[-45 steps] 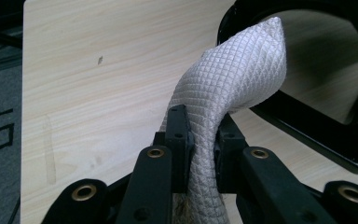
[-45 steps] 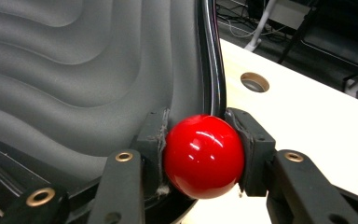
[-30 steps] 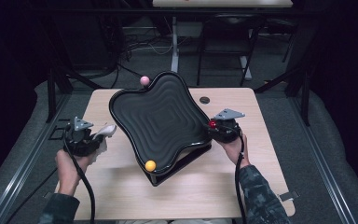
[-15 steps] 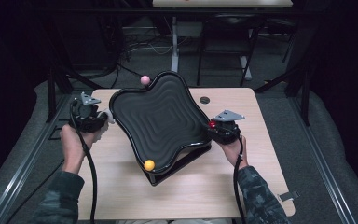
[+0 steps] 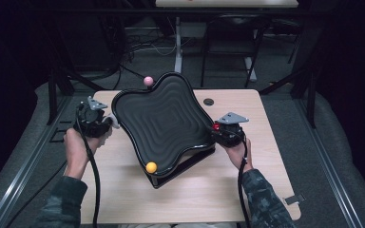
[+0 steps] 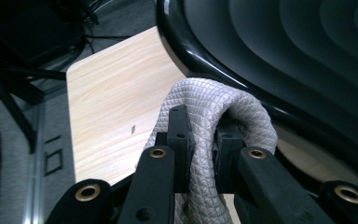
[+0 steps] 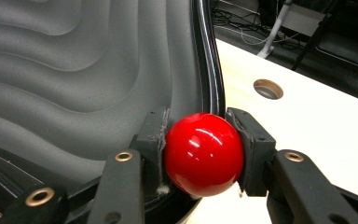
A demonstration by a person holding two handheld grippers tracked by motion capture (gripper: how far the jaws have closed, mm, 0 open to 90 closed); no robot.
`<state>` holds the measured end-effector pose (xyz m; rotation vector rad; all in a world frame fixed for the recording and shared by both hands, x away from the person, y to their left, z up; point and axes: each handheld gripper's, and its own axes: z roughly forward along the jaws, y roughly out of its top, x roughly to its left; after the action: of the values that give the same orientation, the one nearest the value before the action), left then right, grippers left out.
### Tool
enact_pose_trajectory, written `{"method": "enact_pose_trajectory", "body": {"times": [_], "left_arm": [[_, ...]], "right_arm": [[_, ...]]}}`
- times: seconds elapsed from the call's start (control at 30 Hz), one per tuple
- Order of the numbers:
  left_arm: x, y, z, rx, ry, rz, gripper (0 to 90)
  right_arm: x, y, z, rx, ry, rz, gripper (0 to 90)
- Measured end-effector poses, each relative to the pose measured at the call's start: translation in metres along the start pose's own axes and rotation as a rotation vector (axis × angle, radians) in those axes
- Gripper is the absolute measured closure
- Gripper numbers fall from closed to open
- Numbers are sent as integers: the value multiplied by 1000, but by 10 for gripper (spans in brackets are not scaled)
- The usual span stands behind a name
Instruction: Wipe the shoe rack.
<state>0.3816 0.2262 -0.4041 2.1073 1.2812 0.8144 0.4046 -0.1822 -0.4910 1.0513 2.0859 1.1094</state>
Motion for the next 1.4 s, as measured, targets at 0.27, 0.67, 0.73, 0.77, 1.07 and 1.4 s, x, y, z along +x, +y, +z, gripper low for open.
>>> {"method": "enact_pose_trajectory", "body": {"times": [0.27,0.67,0.73,0.77,1.07,1.4], "left_arm": [[-20,-11,0,7,-9,44,809],[-38,-25,1,-3,-65,65,809],[-43,-27,1,0,-70,76,809],[-45,-28,1,-1,-67,84,809],[-61,-40,-4,10,-100,123,810],[-75,-53,-12,26,-153,149,809]], "right_arm": [[0,-1,0,-3,-3,9,592],[0,-1,0,1,-4,7,592],[0,-1,0,1,-7,6,591],[0,-1,0,1,-7,6,591],[0,-1,1,4,-7,8,590],[-1,-1,1,6,-3,19,595]]}}
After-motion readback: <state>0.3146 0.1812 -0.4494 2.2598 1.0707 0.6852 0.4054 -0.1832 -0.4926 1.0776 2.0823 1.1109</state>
